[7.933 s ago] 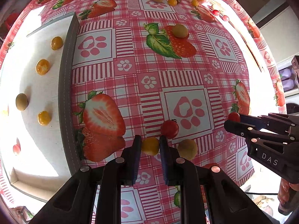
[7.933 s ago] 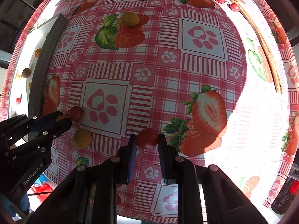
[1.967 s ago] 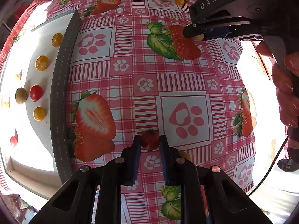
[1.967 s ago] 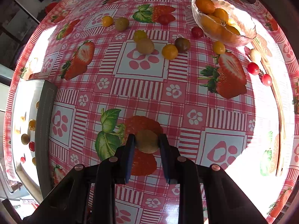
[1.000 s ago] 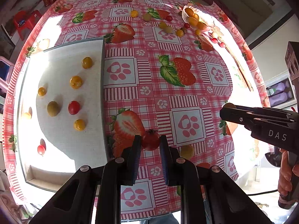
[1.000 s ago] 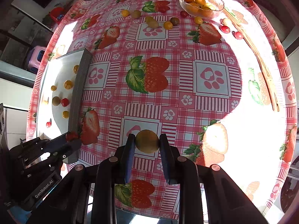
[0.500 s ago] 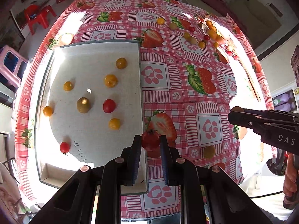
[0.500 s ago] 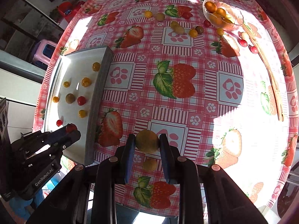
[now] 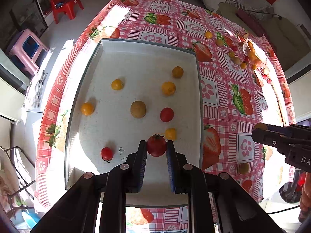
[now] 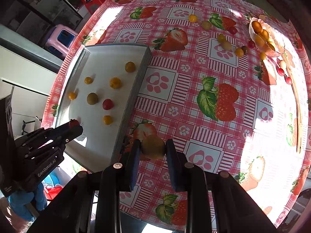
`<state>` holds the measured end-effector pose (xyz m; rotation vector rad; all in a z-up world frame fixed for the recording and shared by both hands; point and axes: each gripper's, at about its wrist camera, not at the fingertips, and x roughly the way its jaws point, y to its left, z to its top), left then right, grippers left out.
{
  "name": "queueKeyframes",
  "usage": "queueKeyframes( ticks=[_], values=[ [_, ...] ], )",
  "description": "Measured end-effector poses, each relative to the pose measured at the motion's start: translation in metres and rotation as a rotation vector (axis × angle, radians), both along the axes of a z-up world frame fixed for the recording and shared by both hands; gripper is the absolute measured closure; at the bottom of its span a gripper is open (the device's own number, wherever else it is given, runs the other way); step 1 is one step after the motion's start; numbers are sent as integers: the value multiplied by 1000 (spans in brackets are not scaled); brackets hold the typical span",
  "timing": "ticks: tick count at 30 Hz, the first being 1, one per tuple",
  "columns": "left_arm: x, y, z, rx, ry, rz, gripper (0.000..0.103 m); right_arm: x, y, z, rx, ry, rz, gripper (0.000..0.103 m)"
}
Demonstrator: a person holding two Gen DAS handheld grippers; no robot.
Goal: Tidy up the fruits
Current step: 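Carry both held tomatoes over the white tray with both grippers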
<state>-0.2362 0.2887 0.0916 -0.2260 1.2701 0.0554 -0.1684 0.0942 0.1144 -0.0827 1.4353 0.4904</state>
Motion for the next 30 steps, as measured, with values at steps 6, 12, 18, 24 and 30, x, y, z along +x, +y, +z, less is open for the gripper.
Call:
queueKeyframes(
  ticks=[6,12,18,24,30],
  values=[
    [0,26,-8,23,-2,51,82,-6,29,-7,7,17,56,74],
    [5,44,-19,44,5,79,82,-16,57,-14,14,36,121,74],
    [13,53,-30,55,16,80,82,-25,84,-23,12,50,186,74],
    [23,59,-40,66,26,75,82,-30,100,-31,12,51,234,74],
    [29,61,-47,73,35,69,82,-35,110,-40,8,54,262,74]
  ],
)
